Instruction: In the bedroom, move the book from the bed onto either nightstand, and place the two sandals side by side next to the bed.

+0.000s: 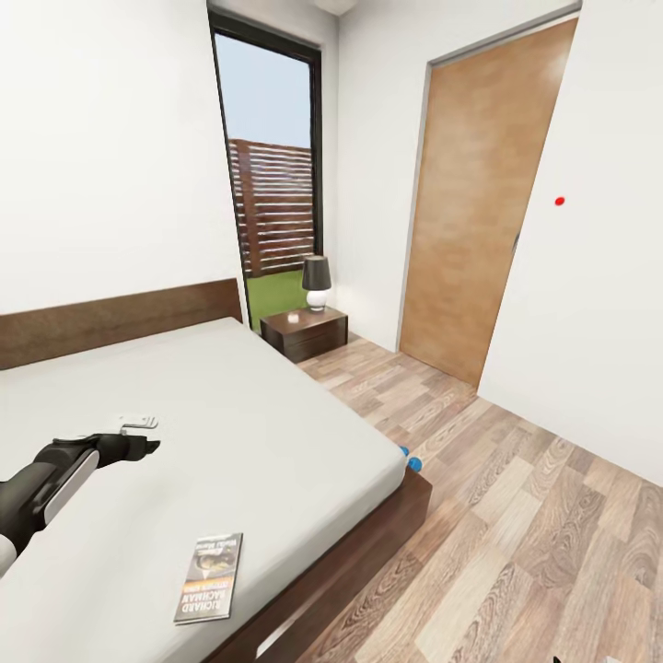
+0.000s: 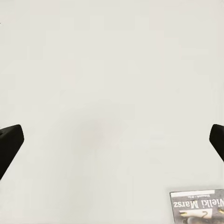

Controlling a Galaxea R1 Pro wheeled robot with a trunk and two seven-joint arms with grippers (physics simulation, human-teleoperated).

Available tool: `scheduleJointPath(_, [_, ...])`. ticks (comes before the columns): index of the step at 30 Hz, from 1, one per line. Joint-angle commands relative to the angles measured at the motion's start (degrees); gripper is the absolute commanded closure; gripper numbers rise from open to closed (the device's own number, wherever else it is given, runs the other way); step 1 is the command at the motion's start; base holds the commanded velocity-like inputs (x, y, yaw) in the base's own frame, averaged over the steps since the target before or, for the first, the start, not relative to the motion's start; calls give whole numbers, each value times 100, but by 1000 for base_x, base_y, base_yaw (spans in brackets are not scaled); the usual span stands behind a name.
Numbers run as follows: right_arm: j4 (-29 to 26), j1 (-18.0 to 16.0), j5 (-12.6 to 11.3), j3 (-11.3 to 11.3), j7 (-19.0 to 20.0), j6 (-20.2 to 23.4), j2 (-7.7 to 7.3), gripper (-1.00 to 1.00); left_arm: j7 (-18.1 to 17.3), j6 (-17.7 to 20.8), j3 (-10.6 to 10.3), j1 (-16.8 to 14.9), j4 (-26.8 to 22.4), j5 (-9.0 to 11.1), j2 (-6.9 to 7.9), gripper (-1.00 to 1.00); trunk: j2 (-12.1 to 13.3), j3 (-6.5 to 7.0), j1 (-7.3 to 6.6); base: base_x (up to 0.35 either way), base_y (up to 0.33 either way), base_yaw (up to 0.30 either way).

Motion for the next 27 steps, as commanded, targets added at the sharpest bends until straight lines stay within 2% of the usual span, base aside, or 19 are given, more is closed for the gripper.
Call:
scheduleJointPath(1, [3,-8,61,-47,49,-23,8,-100,-1,19,-16,-5,-4,11,6,-100,38,12,-23,0,0,0])
scheduleJointPath(20, [8,-8,62,-47,49,-23,18,-100,26,23,-30,-5,4,8,6,-100,800,353,-440,0,0,0])
scheduleJointPath(27, [9,-7,60,-47,49,-23,18,-100,191,12,-49,-5,6,9,5,-100,1080,479,-594,0,0,0])
